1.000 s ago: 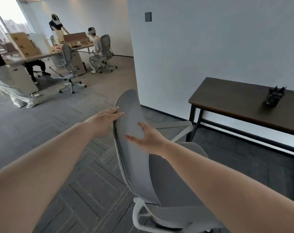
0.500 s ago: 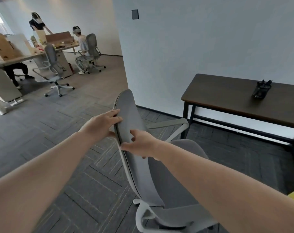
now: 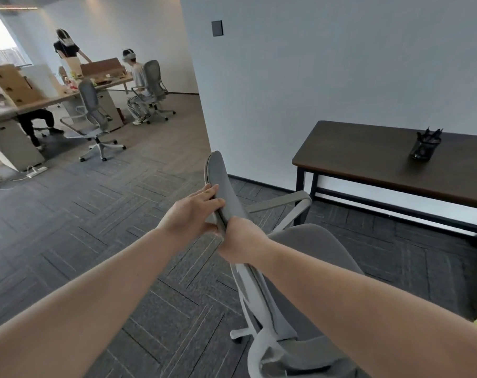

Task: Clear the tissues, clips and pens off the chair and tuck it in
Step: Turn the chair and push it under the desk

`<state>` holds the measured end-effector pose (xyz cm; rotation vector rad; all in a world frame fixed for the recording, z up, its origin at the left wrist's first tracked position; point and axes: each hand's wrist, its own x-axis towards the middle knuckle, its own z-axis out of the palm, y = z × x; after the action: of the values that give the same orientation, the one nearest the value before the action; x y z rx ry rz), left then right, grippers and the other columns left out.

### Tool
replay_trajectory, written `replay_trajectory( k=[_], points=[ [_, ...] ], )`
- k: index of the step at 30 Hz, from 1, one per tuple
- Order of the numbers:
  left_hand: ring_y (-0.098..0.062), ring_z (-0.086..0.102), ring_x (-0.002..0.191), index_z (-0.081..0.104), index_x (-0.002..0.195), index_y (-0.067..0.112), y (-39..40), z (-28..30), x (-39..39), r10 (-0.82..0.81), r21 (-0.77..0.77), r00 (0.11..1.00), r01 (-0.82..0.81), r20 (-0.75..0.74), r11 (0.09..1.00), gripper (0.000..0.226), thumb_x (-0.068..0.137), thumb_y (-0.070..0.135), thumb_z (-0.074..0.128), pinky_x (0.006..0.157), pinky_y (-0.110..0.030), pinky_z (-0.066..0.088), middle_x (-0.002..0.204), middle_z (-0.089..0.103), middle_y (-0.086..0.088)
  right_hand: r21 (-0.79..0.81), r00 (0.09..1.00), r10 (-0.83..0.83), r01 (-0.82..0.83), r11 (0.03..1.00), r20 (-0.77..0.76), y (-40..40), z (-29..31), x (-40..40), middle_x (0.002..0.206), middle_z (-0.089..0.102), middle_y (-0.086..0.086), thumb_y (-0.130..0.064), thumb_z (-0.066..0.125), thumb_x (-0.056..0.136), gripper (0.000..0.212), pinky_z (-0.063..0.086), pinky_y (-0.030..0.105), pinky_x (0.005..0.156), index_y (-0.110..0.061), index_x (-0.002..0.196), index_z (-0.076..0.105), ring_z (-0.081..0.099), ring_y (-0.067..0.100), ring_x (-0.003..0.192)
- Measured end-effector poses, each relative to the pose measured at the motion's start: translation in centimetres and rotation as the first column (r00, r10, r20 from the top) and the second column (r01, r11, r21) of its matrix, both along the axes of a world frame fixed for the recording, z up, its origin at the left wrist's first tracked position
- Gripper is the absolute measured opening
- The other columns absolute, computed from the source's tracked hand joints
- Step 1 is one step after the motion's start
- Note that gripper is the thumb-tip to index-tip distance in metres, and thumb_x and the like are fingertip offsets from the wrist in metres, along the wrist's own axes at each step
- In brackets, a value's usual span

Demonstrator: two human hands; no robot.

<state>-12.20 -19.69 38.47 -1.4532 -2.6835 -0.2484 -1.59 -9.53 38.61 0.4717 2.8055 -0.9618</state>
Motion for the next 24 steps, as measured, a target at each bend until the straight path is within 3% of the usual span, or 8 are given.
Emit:
replay_trajectory(
  k=[4,6,8,11,16,18,22,24],
  points=[
    [-0.020,0.035,0.140,0.056,0.129,0.014,3.3,-0.7,2.1,-0.052,0.079,0.999,0.053,-0.009,0.995,0.064,0.072,0.037,0.075,0.107,-0.043,0.043,0.149,0.041,-0.005,0.095,0.996,-0.006,-0.002,0.995,0.090,4.2,-0.1,2.0,0.084,0.059,0.007,-0.015,0.053,0.088,0.018,0.051,0.033,0.066,-0.005,0.102,0.059,0.059,0.025,0.077],
    [-0.020,0.047,0.131,0.057,0.125,0.012,5.5,-0.6,3.0,-0.112,0.096,0.994,0.112,-0.001,0.989,0.064,0.072,0.042,0.075,0.098,-0.040,0.049,0.140,0.050,-0.003,0.096,0.997,-0.054,0.048,0.994,0.063,7.0,-0.7,3.5,0.078,0.059,0.004,-0.016,0.058,0.083,0.012,0.047,0.028,0.056,-0.008,0.093,0.058,0.059,0.022,0.068],
    [-0.017,0.053,0.120,0.059,0.121,0.013,8.1,-0.3,3.6,-0.175,0.060,0.984,0.174,0.010,0.983,0.064,0.071,0.050,0.071,0.093,-0.037,0.050,0.129,0.055,0.000,0.107,0.992,-0.107,0.100,0.989,0.066,10.0,-0.9,5.5,0.075,0.059,0.002,-0.016,0.062,0.078,0.012,0.049,0.027,0.055,-0.010,0.087,0.056,0.059,0.020,0.067],
    [-0.018,0.055,0.102,0.062,0.107,0.014,12.3,0.2,4.2,-0.251,-0.018,0.968,0.251,0.010,0.968,0.068,0.067,0.068,0.055,0.086,-0.034,0.050,0.107,0.061,-0.001,0.156,0.983,-0.155,0.139,0.978,0.098,14.8,-0.6,9.0,0.093,0.066,0.001,-0.022,0.066,0.073,0.032,0.056,0.033,0.074,-0.012,0.103,0.062,0.064,0.020,0.084],
    [-0.017,0.056,0.075,0.056,0.081,0.019,17.3,-0.7,4.6,-0.314,-0.049,0.944,0.310,-0.100,0.949,0.088,0.053,0.095,0.022,0.085,-0.033,0.043,0.076,0.061,0.005,0.302,0.961,-0.182,0.114,0.946,0.207,22.1,0.4,15.1,0.089,0.060,0.000,-0.026,0.068,0.076,0.021,0.045,0.029,0.067,-0.016,0.091,0.057,0.057,0.021,0.082],
    [-0.017,0.049,0.065,0.047,0.071,0.019,19.3,-0.7,5.5,-0.308,-0.047,0.942,0.304,-0.134,0.951,0.085,0.047,0.098,0.025,0.074,-0.031,0.040,0.066,0.053,0.008,0.372,0.954,-0.200,0.106,0.922,0.225,24.4,0.6,16.6,0.087,0.058,0.001,-0.026,0.068,0.074,0.019,0.044,0.030,0.065,-0.016,0.086,0.056,0.056,0.022,0.079],
    [-0.020,0.045,0.061,0.029,0.059,0.028,21.6,-0.2,6.5,-0.333,-0.103,0.936,0.323,-0.109,0.941,0.061,0.047,0.087,0.039,0.068,-0.031,0.040,0.061,0.048,0.008,0.453,0.947,-0.220,0.094,0.887,0.234,26.7,0.2,17.1,0.071,0.050,-0.001,-0.024,0.068,0.072,0.021,0.041,0.026,0.055,-0.012,0.085,0.057,0.054,0.024,0.073],
    [-0.020,0.044,0.058,0.023,0.057,0.029,22.0,-0.1,6.8,-0.369,-0.099,0.924,0.360,-0.099,0.928,0.063,0.045,0.090,0.039,0.066,-0.031,0.039,0.056,0.042,0.012,0.470,0.947,-0.218,0.085,0.878,0.235,27.1,-0.3,17.3,0.071,0.050,-0.002,-0.024,0.068,0.072,0.021,0.042,0.027,0.056,-0.012,0.086,0.058,0.054,0.024,0.073]
  ],
)
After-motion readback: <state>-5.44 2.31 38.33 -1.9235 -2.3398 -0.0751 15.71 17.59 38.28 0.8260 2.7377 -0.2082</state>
